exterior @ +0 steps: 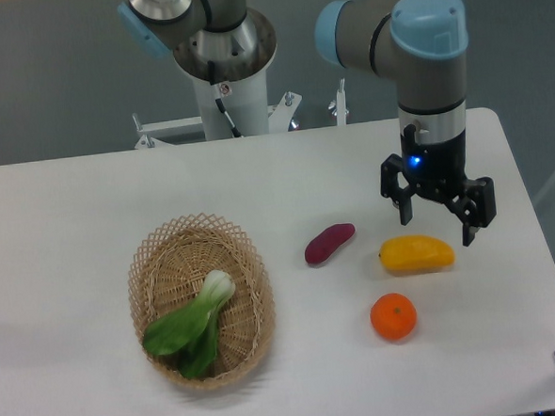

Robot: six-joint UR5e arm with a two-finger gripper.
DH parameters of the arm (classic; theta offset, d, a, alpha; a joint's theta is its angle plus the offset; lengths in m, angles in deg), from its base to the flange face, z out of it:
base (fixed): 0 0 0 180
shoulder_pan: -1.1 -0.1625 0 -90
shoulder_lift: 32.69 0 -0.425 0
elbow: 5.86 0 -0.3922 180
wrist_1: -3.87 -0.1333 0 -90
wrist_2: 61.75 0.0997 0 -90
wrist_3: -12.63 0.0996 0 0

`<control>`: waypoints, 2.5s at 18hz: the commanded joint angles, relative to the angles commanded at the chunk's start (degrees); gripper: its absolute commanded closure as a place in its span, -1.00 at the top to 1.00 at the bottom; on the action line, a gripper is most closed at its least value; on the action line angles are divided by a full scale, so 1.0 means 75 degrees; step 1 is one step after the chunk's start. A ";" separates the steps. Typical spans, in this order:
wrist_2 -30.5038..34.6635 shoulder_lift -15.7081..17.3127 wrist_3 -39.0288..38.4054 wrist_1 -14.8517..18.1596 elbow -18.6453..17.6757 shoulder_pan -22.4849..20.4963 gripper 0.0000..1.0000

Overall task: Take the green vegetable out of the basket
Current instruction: 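Move the open gripper over the wicker basket above the bok choy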

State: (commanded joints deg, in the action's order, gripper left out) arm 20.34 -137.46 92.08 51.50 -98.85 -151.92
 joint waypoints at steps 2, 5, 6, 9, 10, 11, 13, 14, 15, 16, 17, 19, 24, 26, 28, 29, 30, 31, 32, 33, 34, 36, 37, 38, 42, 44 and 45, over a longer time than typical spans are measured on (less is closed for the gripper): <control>0.0000 0.0000 0.0000 0.0000 0.0000 0.0023 1.00; 0.0023 0.0105 -0.0035 -0.0023 -0.0082 0.0117 1.00; 0.0023 0.0140 -0.0047 -0.0012 -0.0105 0.0198 1.00; -0.0035 0.0234 -0.0326 -0.0012 -0.0304 0.0445 1.00; -0.0070 0.0269 -0.0885 -0.0012 -0.0397 0.0585 1.00; -0.0082 0.0316 -0.1540 -0.0035 -0.0468 0.0714 1.00; -0.0059 0.0340 -0.2201 -0.0070 -0.0562 0.1030 1.00; -0.0024 0.0351 -0.2342 -0.0152 -0.0621 0.1182 1.00; 0.0011 0.0340 -0.2680 -0.0292 -0.0737 0.1334 1.00; 0.0035 0.0340 -0.3229 -0.0386 -0.0854 0.1475 1.00; 0.0047 0.0328 -0.3722 -0.0456 -0.1006 0.1627 1.00; 0.0035 0.0281 -0.3972 -0.0492 -0.1113 0.2013 1.00; 0.0070 0.0293 -0.4078 -0.0445 -0.1487 0.2530 1.00; 0.0035 0.0258 -0.4043 -0.0480 -0.1803 0.2683 1.00; 0.0024 0.0083 -0.4066 -0.0504 -0.1957 0.2952 1.00; 0.0047 -0.0011 -0.4101 -0.0481 -0.1957 0.3058 1.00; 0.0058 -0.0081 -0.4102 -0.0480 -0.1957 0.3093 1.00; 0.0059 -0.0152 -0.4113 -0.0469 -0.1957 0.3187 1.00; 0.0082 -0.0187 -0.4102 -0.0480 -0.1957 0.3292 1.00; 0.0152 -0.0199 -0.4102 -0.0469 -0.1969 0.3386 1.00; 0.0187 -0.0257 -0.4102 -0.0480 -0.1992 0.3468 1.00; 0.0327 -0.0409 -0.4102 -0.0480 -0.1992 0.3620 1.00; 0.0351 -0.0491 -0.4102 -0.0469 -0.1946 0.3667 1.00; 0.0363 -0.0550 -0.4125 -0.0457 -0.1922 0.3691 1.00; 0.0363 -0.0703 -0.4230 -0.0469 -0.1969 0.3703 1.00; 0.0398 -0.0726 -0.4231 -0.0445 -0.1980 0.3691 1.00; 0.0503 -0.0750 -0.4219 -0.0445 -0.1992 0.3691 1.00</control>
State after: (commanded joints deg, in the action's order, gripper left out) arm 24.11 -143.08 60.44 48.16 -113.79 -124.23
